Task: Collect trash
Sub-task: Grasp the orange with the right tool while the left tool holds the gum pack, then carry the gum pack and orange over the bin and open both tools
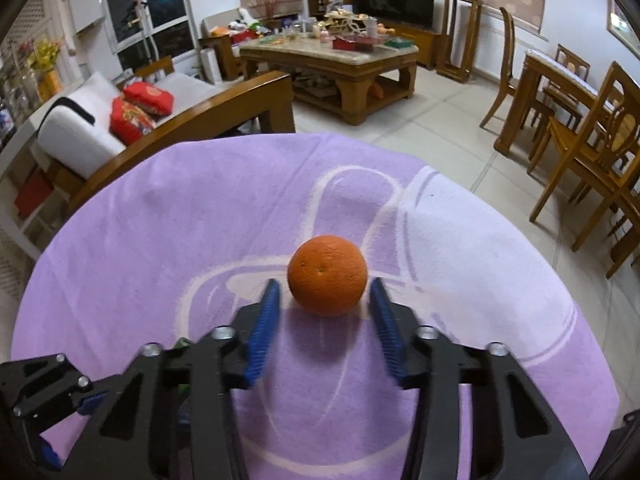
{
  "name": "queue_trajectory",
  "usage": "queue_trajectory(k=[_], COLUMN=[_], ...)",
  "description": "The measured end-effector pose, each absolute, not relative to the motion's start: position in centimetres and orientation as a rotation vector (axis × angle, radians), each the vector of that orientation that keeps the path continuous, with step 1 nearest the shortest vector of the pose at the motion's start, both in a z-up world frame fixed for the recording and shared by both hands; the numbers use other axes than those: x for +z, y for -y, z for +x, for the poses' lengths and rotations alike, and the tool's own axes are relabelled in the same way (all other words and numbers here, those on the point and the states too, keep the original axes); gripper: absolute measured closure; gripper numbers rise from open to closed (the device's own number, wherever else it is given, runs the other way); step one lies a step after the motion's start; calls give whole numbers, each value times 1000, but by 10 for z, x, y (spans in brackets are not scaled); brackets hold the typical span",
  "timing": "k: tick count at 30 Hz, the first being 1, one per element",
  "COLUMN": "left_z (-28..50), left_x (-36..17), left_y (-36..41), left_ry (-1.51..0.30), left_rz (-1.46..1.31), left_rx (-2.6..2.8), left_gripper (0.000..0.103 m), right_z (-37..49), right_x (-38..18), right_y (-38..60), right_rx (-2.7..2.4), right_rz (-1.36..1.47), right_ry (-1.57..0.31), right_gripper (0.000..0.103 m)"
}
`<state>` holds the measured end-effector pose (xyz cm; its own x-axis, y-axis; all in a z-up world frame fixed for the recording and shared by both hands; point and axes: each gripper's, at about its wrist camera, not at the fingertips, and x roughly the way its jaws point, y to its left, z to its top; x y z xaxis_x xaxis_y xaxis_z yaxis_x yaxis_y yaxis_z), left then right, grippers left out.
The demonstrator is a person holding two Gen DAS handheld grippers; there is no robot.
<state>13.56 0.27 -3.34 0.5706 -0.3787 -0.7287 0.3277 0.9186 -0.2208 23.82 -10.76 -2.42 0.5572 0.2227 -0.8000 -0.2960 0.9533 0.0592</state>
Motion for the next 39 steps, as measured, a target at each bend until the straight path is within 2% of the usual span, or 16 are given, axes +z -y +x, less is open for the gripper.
queue_trajectory(k=[9,17,30,39], left_z=[134,116,44,8], left_x=[-33,-16,11,10], left_y=[-5,22,167,281], left_ry=[-858,-803,-738,-719], left_rz=[-87,-46,65,158], left_rx=[-424,-491,-728,-889], left_gripper=[72,72,72,72], right_z=[223,148,2,-71], right_x=[-12,21,43,30], right_y=[127,194,387,509], right_rx=[326,326,126,-37], right_rz=[-16,73,204,300], right_ry=[-899,-806,-676,-634], right_gripper=[68,68,68,68])
